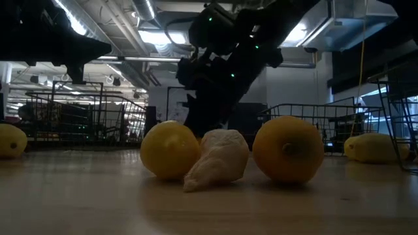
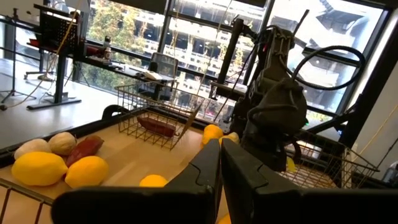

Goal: Sort produce into baskets
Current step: Put the yellow lemon into the top left wire basket

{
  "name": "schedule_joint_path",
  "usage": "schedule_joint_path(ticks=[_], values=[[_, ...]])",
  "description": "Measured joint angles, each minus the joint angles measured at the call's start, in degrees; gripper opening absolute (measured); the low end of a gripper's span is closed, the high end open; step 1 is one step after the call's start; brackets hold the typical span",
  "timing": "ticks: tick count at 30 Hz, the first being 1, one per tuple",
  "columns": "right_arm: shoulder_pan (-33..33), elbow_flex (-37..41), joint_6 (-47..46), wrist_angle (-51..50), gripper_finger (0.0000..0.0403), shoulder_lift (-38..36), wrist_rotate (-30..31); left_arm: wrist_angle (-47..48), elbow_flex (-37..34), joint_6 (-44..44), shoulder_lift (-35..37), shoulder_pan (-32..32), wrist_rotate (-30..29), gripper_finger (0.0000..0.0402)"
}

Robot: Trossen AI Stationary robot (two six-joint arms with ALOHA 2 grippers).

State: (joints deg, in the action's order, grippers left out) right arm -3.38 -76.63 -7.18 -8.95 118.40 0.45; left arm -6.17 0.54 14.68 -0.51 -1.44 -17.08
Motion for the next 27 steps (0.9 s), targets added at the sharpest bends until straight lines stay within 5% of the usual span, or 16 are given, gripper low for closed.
schedule_joint_path(ticks=[8,15,27], values=[[0.02,-0.03,0.17,0.83,0.0212,-0.05,0.00,0.00,0.00,-0.03,0.00,0.00,-0.11,0.0013],[0.00,-0.03,0.17,1.43,0.0203,-0.05,1.05,-0.86,0.00,2.14,0.00,0.50,-0.42,0.0021],[-0.04,-1.78,0.99,1.20,0.0200,-2.49,1.51,-1.15,0.17,9.20,-0.04,0.00,0.54,0.0187]])
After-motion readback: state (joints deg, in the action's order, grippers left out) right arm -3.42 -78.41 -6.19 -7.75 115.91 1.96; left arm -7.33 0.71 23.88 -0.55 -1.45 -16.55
